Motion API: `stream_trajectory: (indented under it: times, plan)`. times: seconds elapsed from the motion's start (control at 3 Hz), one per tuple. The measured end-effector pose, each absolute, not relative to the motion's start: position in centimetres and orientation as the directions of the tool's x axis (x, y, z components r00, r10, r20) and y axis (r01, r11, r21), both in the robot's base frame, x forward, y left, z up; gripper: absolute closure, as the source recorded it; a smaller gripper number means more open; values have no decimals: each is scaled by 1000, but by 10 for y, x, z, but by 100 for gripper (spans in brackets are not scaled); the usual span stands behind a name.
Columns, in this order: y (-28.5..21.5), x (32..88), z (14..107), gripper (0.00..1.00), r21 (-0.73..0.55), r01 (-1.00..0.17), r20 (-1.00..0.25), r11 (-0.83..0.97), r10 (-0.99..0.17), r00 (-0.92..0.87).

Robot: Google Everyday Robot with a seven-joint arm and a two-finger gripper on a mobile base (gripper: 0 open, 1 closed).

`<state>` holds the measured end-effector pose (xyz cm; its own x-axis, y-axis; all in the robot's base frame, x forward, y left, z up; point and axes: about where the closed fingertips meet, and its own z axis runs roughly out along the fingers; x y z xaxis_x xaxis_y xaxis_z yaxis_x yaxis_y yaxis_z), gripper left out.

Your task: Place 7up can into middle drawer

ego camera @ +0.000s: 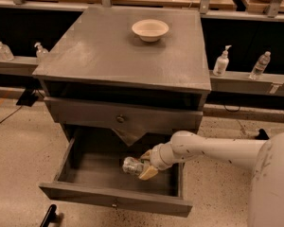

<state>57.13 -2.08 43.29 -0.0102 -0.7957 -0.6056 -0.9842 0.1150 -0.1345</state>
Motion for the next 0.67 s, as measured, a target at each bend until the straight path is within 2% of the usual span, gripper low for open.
stream_trajectory:
  times: [0.33,0.67]
  plan:
    - [-22,576,423,100,-113,-986,-599,124,-800,-32]
    - [-24,579,413,86,-90,-984,-602,151,-795,-67]
